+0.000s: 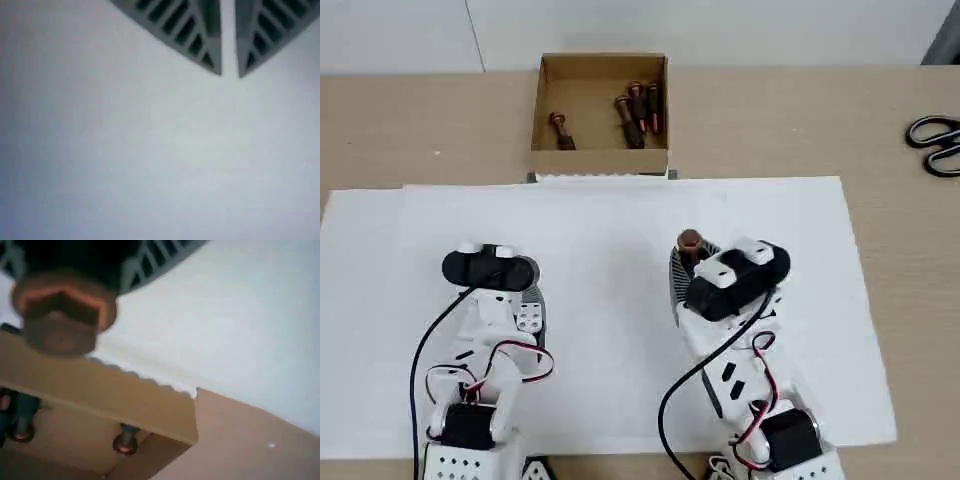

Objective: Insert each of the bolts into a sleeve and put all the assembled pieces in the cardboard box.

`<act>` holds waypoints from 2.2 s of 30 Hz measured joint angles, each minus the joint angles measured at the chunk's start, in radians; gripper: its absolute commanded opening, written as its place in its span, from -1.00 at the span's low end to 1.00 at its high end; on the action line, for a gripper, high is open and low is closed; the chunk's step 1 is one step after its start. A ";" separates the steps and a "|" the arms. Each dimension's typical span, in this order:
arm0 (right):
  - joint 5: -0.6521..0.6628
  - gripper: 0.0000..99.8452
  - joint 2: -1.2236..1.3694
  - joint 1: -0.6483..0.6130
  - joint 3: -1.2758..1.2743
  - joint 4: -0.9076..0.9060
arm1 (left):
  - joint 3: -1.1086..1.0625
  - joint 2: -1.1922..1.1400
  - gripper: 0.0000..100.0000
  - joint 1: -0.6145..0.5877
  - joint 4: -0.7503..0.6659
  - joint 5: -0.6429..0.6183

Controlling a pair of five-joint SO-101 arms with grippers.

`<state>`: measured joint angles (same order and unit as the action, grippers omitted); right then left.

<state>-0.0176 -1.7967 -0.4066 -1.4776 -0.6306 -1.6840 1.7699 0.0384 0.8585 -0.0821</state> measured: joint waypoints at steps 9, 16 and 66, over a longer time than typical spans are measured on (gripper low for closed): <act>-0.020 -1.00 0.351 0.014 0.180 0.163 | 0.000 0.000 -0.99 0.000 0.000 0.000; -0.084 -0.99 0.887 0.060 0.554 0.278 | 0.000 0.000 -0.99 0.000 0.000 -0.009; 0.522 -0.99 2.793 -0.029 2.595 0.100 | 0.000 0.000 -0.99 0.000 0.000 -0.009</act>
<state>0.5040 0.9958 -0.4358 1.1170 -0.5309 -1.6840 1.7699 0.0384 0.8585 -0.0913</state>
